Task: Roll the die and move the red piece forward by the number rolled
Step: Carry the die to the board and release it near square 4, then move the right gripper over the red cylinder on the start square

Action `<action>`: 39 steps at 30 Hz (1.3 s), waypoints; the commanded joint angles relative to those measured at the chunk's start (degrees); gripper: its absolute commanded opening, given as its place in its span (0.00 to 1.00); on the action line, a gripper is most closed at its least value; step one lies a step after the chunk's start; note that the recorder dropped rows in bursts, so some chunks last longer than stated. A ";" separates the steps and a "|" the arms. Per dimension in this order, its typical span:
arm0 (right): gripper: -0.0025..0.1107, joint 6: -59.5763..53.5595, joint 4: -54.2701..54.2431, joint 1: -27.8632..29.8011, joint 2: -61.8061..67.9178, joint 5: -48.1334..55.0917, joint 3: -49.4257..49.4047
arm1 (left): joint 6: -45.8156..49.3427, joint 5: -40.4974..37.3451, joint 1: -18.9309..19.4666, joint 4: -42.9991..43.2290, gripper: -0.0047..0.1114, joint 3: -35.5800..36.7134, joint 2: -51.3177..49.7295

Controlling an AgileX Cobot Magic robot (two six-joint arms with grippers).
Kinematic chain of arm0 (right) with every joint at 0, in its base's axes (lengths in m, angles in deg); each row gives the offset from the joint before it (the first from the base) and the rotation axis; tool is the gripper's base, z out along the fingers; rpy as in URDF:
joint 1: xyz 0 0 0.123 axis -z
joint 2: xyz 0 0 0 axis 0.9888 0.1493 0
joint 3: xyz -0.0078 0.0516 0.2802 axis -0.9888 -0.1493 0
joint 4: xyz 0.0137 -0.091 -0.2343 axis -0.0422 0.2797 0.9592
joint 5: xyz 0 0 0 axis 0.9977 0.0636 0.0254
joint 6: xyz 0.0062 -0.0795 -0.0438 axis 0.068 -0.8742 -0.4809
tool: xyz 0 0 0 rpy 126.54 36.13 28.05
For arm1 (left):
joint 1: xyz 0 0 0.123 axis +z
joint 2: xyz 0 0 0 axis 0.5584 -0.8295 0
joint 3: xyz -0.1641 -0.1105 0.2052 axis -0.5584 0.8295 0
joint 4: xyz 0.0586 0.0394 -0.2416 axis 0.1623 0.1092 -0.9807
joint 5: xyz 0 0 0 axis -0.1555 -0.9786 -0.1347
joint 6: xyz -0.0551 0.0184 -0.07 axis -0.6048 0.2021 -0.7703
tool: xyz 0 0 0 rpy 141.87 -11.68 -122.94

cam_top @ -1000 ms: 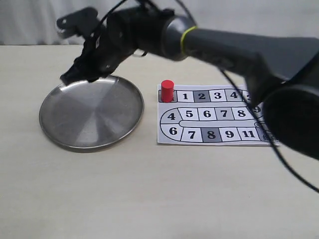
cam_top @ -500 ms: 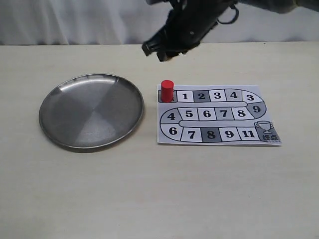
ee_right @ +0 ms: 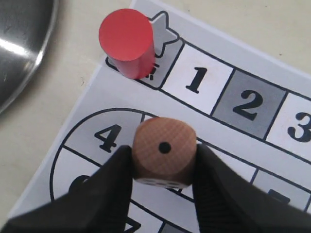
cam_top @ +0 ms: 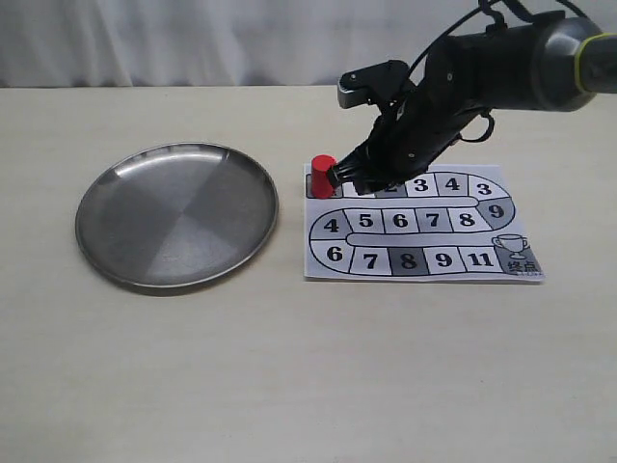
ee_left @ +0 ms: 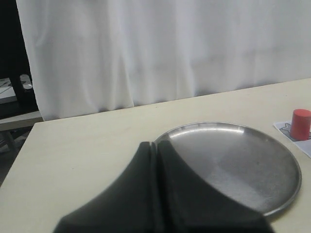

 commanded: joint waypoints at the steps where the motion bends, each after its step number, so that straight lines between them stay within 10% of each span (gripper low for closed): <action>1: 0.08 0.11 0.35 0.31 1.19 -1.02 -0.22 | -0.05 0.55 -0.48 -0.11 0.04 0.10 0.06; 13: 0.82 0.28 0.35 0.31 1.23 -2.88 -0.11 | -0.05 0.55 -0.48 -0.11 0.04 0.10 0.06; 24: 0.85 0.13 0.35 0.31 -3.85 -1.27 -0.11 | -0.05 0.55 -0.48 -0.11 0.04 0.10 0.06; 27: 0.76 -0.38 0.35 0.31 -7.50 1.28 -0.11 | -0.05 0.55 -0.48 -0.11 0.04 0.10 0.06; 34: 0.13 -0.52 -2.69 0.02 -12.76 10.23 -0.11 | -0.05 0.55 -0.48 -0.11 0.04 0.10 0.06; 39: 0.06 -0.61 -3.49 0.02 -12.15 7.66 -5.76 | -0.05 0.55 -0.48 -0.11 0.04 0.10 0.06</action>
